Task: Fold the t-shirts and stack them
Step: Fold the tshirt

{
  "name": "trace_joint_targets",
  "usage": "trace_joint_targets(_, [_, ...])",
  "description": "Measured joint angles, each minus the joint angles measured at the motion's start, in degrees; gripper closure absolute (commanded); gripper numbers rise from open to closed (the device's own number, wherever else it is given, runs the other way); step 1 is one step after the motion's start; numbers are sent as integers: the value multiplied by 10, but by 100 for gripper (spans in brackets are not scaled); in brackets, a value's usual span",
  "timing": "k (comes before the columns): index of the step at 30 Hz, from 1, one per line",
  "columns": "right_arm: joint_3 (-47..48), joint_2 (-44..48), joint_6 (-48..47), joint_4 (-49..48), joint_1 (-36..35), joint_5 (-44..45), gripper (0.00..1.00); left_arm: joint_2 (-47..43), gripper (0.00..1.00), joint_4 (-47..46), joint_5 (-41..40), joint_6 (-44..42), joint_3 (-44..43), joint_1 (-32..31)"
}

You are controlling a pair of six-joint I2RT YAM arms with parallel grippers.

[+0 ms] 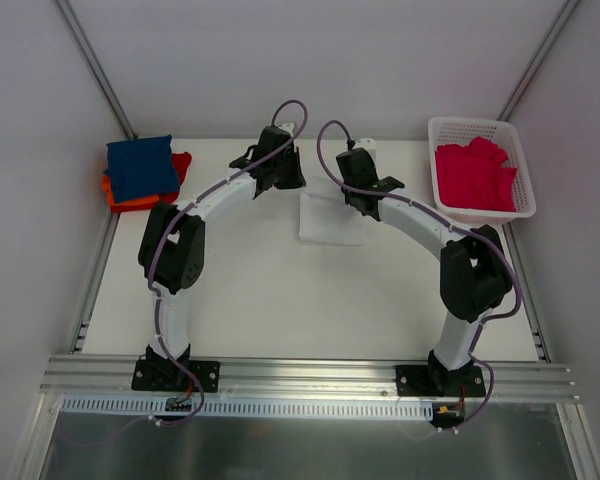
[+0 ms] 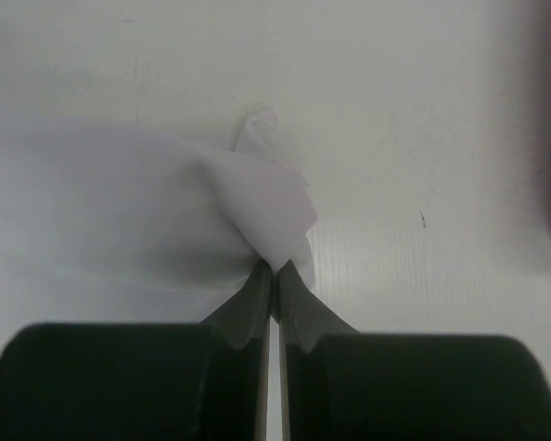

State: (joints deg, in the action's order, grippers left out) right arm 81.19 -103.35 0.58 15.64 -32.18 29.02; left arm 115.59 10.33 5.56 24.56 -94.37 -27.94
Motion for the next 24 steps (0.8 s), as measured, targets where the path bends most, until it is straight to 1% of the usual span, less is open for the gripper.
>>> trace_joint_targets(9, [22, -59, 11, -2, 22, -23, 100, 83, 100, -1, 36, -2, -73, 22])
trace_joint_targets(10, [23, -65, 13, -3, 25, -26, 100, 96, 97, -1, 41, -2, -82, 24])
trace_joint_targets(11, [24, -70, 14, -3, 27, -28, 92, 106, 70, -1, 46, -2, -89, 26])
trace_joint_targets(12, [26, -75, 16, -3, 30, -30, 83, 112, 39, -1, 49, -3, -94, 27])
trace_joint_targets(13, [29, -80, 18, -4, 31, -30, 74, 121, 11, -1, 52, -3, -101, 29])
trace_joint_targets(14, [32, -85, 19, -3, 33, -30, 66, 130, 1, -1, 56, -5, -108, 31])
trace_joint_targets(15, [34, -89, 21, -2, 35, -30, 55, 138, 1, 0, 63, -4, -114, 34])
trace_joint_targets(17, [39, -97, 22, 0, 37, -30, 47, 151, 1, -2, 70, -4, -120, 41])
trace_joint_targets(20, [41, -99, 21, 4, 40, -28, 42, 157, 1, 1, 75, -4, -120, 49])
trace_joint_targets(24, [40, -99, 20, 6, 40, -14, 42, 155, 1, -6, 74, -4, -115, 57])
